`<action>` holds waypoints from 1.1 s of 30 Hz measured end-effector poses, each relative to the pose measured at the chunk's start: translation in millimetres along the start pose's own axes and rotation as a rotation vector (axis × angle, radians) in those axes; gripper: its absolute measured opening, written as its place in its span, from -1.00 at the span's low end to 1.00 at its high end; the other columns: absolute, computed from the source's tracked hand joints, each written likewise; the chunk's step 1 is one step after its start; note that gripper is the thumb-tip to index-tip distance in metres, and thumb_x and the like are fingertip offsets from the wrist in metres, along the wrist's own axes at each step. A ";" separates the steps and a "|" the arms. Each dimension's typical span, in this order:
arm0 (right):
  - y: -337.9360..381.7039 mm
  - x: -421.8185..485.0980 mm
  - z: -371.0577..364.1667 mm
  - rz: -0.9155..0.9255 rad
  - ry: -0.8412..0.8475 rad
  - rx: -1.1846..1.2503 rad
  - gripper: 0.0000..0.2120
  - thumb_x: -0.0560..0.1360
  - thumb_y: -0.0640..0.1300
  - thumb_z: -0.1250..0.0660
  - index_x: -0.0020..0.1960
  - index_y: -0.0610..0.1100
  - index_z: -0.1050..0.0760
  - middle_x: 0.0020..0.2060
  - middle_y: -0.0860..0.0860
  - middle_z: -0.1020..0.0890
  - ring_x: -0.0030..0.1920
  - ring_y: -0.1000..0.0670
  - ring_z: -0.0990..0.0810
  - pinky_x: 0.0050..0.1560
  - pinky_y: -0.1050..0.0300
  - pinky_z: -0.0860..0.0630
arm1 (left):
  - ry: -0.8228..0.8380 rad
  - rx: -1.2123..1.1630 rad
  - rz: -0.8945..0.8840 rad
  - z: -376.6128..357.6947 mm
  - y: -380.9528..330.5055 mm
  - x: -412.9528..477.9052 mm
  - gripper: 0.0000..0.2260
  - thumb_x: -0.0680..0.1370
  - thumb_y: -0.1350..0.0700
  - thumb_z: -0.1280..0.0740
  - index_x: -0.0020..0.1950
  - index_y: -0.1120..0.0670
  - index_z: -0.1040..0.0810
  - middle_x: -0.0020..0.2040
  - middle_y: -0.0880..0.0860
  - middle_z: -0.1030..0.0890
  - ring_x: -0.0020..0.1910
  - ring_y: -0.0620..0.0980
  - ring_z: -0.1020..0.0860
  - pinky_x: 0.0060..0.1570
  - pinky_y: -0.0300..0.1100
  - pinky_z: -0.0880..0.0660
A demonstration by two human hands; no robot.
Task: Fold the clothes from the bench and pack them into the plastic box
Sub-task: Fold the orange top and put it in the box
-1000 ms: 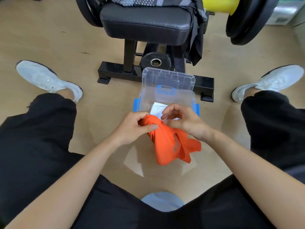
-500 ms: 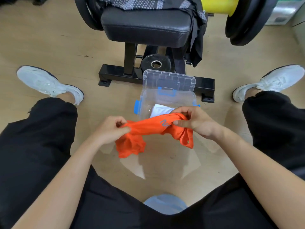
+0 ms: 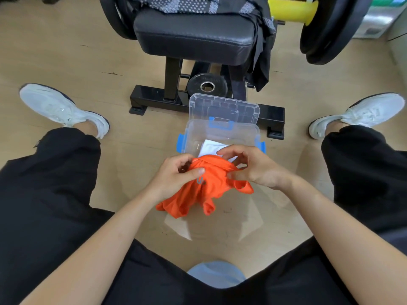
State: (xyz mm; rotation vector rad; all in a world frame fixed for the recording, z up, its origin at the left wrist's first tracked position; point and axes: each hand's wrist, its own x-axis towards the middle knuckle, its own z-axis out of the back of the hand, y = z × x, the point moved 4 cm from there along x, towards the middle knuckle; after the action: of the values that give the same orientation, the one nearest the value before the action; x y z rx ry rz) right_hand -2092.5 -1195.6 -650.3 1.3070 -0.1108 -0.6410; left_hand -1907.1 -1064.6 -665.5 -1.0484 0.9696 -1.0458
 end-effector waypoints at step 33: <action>-25.4 -1.0 70.1 -0.080 -0.556 0.162 -0.89 0.54 -0.24 -0.39 -0.17 -0.20 -0.59 -0.41 0.01 -0.58 -0.44 0.13 -0.54 -0.44 0.22 -0.52 | -0.009 0.741 0.152 58.6 33.7 2.3 -0.78 0.26 -0.34 -0.35 -0.23 -0.26 -0.48 -0.37 -0.16 -0.54 -0.27 0.00 -0.53 -0.16 0.02 -0.56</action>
State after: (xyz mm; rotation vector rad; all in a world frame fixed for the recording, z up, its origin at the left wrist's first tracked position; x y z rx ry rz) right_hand -2132.6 -1258.3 -653.5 1.2612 -0.5760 -1.0697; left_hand -1844.1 -1050.2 -685.5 -0.3599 0.5595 -1.1395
